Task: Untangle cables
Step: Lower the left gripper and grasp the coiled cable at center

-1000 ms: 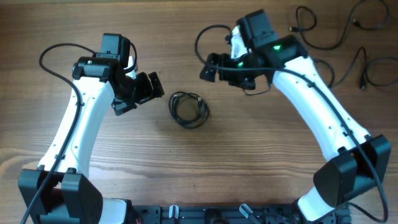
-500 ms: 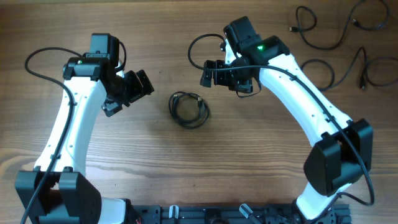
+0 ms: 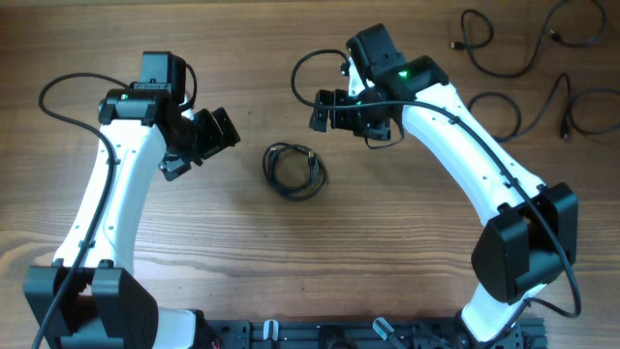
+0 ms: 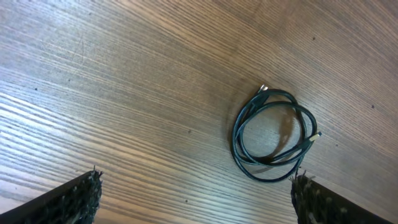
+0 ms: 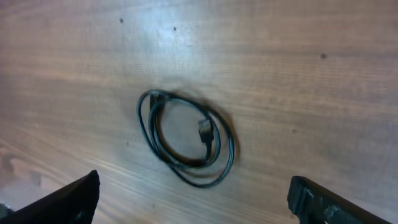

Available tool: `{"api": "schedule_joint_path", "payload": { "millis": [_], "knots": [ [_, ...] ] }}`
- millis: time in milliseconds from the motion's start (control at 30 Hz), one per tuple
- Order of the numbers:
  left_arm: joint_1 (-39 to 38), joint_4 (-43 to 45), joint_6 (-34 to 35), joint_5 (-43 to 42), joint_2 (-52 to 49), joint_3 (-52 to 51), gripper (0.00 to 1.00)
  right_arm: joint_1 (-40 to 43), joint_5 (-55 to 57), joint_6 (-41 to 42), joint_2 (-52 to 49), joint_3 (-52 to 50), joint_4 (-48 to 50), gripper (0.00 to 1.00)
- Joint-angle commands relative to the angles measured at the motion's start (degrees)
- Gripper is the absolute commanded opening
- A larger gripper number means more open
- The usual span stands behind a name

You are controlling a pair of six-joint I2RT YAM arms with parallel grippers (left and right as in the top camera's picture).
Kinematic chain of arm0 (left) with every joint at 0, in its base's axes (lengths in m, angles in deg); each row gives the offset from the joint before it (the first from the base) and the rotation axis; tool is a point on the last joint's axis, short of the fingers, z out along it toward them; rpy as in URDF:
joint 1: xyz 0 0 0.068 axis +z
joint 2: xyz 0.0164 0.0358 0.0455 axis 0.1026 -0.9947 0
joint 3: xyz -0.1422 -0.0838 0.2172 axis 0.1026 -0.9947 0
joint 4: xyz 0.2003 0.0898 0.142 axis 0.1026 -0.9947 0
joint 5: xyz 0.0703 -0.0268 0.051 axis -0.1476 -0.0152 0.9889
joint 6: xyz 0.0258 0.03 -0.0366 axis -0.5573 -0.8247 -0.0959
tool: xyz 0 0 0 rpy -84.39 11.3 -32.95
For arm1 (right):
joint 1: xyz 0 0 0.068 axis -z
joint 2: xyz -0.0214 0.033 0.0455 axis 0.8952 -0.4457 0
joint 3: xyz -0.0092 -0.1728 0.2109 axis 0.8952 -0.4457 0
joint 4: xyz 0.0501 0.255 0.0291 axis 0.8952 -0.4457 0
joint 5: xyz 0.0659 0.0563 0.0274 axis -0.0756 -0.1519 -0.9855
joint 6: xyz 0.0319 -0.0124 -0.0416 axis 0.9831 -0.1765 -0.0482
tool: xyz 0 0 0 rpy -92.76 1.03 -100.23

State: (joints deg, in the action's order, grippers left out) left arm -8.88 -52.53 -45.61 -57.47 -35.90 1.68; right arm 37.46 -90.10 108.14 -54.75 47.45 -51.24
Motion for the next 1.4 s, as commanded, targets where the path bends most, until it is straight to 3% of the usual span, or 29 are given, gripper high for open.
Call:
{"api": "schedule_joint_path", "payload": {
  "millis": [0,133,233,300,367,533,867,1133,1367],
  "knots": [
    [-2.6,0.59,0.76,0.72,-0.44,0.15,1.0,-0.07,2.25,1.49,-0.81,-0.48,0.13,1.0],
    [-5.99,1.05,0.74,0.79,-0.44,0.15,1.0,-0.17,0.55,1.51,-0.81,-0.48,-4.09,0.99],
    [-7.61,3.34,0.76,0.79,-0.48,0.15,0.99,-0.17,0.52,1.66,-0.81,-0.48,-5.14,0.86],
    [-7.78,3.98,0.76,0.81,-0.74,0.13,0.91,-0.17,0.52,1.68,-0.81,-0.48,-5.11,0.8],
    [-7.78,3.19,0.74,0.76,-1.9,-0.15,0.91,-0.17,0.52,1.68,-0.81,-0.48,-5.14,0.75],
    [-8.44,3.78,0.74,-2.38,-5.11,-5.05,0.91,-0.17,0.55,1.53,-0.83,-0.48,-5.07,0.77],
    [-9.88,18.1,1.03,-9.46,-9.64,-16.92,0.77,-0.17,0.52,0.02,-0.83,-0.48,-5.31,0.75],
    [-12.72,23.19,2.93,-8.57,-13.62,-17.55,0.67,-0.17,0.55,-0.07,-0.83,-0.48,-5.38,0.75],
    [-12.72,23.63,2.97,-2.34,-14.1,-17.55,0.58,-0.17,0.52,0.0,-0.83,-0.48,-5.31,0.75]
  ]
}}
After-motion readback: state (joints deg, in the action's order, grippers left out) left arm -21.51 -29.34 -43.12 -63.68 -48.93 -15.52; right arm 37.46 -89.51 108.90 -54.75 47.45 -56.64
